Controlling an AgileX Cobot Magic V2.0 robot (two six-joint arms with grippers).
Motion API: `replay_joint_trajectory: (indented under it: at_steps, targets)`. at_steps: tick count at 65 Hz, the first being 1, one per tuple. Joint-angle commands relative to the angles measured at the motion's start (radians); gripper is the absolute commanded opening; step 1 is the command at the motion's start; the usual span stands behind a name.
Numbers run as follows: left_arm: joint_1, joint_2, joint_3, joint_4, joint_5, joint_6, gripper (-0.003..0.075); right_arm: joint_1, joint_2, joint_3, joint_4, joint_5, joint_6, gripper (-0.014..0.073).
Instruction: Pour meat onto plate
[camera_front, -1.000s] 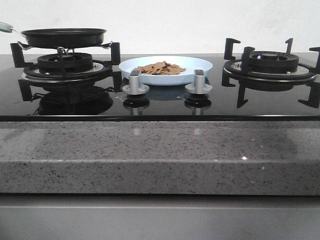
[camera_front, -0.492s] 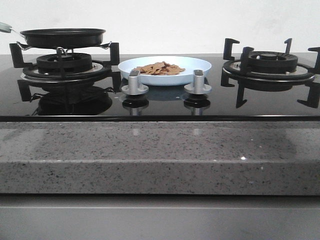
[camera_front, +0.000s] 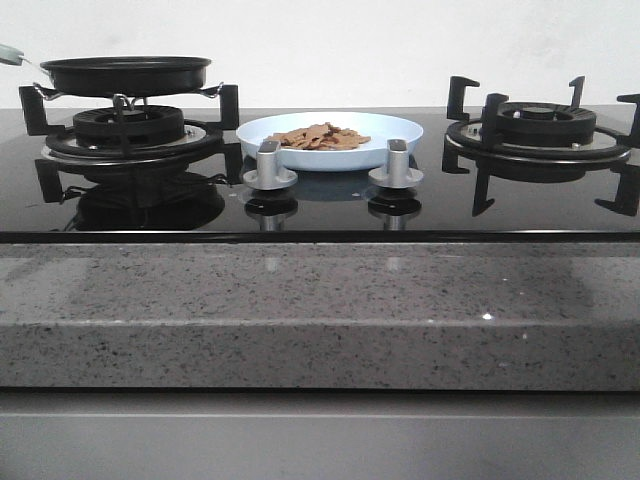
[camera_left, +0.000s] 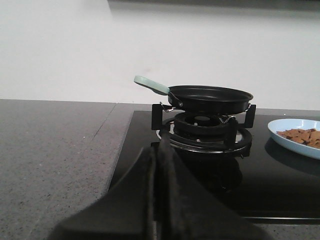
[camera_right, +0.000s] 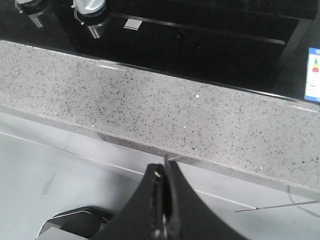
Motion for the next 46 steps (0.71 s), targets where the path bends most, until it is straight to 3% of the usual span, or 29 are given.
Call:
replay_joint_trajectory:
  at_steps: [1, 13, 32, 46]
  targets:
    - [0.009, -0.019, 0.009, -0.003, -0.083, -0.010, -0.0020, -0.006, 0.004, -0.027, -0.003, -0.053, -0.005, -0.0069]
    - [0.044, -0.019, 0.009, -0.004, -0.083, -0.010, -0.0020, -0.006, 0.004, -0.027, -0.003, -0.053, -0.005, -0.0069]
    - [-0.037, -0.019, 0.009, 0.004, -0.083, -0.010, -0.0020, -0.006, 0.004, -0.027, -0.003, -0.053, -0.005, -0.0069]
    - [-0.037, -0.019, 0.009, -0.006, -0.083, -0.010, -0.0020, -0.006, 0.004, -0.027, -0.003, -0.053, -0.005, -0.0069]
